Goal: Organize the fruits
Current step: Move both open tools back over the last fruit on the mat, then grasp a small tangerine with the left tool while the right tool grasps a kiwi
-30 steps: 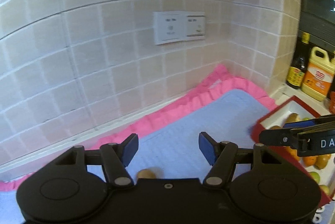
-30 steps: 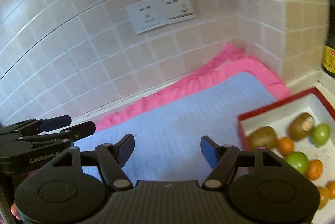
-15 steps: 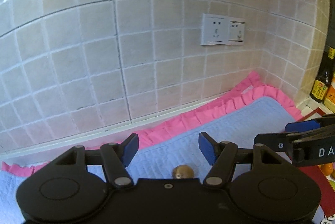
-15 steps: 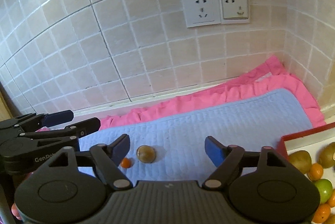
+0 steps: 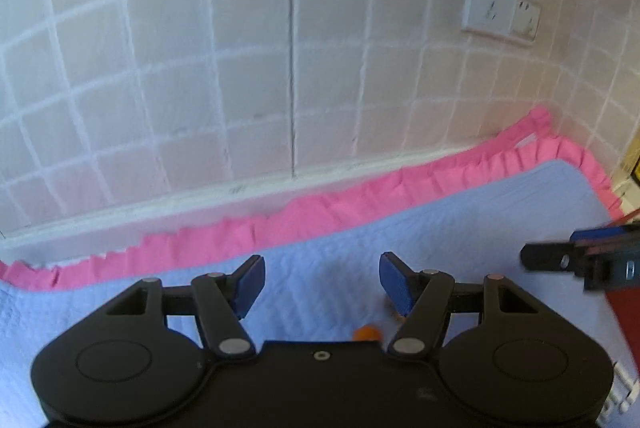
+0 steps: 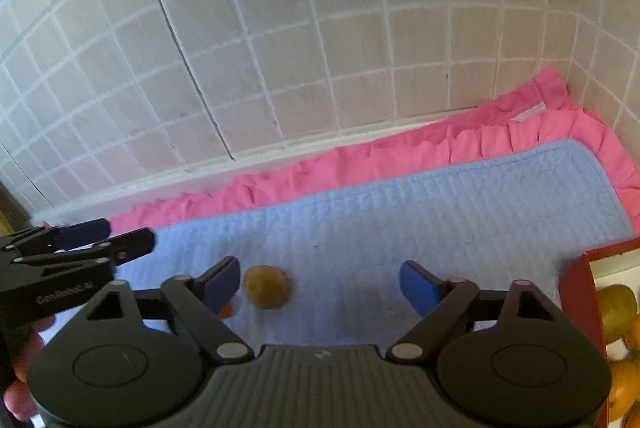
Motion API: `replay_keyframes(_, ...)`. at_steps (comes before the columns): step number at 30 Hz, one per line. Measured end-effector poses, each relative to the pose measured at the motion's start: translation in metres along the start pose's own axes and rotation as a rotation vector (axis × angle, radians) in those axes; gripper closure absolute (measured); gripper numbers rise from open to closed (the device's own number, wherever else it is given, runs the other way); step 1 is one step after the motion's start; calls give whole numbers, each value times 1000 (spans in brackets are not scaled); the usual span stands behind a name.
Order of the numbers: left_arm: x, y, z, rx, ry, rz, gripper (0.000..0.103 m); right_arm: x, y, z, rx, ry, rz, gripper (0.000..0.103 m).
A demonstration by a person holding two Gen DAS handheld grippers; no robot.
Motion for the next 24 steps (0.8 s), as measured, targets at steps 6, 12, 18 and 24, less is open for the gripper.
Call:
replay_keyframes(6,27,1,36,32,-82,111,26,39,-10,6,-2,-57,-65,27)
replay_keyframes(12,42,16,59,89,-120,191,34,74,-27,15,23,-137,-153,39)
replay_keyframes(18,51,21,62,95,-128,224,47,95,-30,15,62,-170,-185,43)
replay_keyframes(24,59,27,64,103,-138,233,56,109,-28,19,120,-207,-222,44)
Point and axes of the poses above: each gripper's, at about its wrist camera, not at the fingertips, and x roughly the way its jaws point, y to its right, z to its underside, the point moved 8 cm from there along x, roughly the way its jaws point, and after that the axes turned 1 degree about z, right-handed, at the moved point
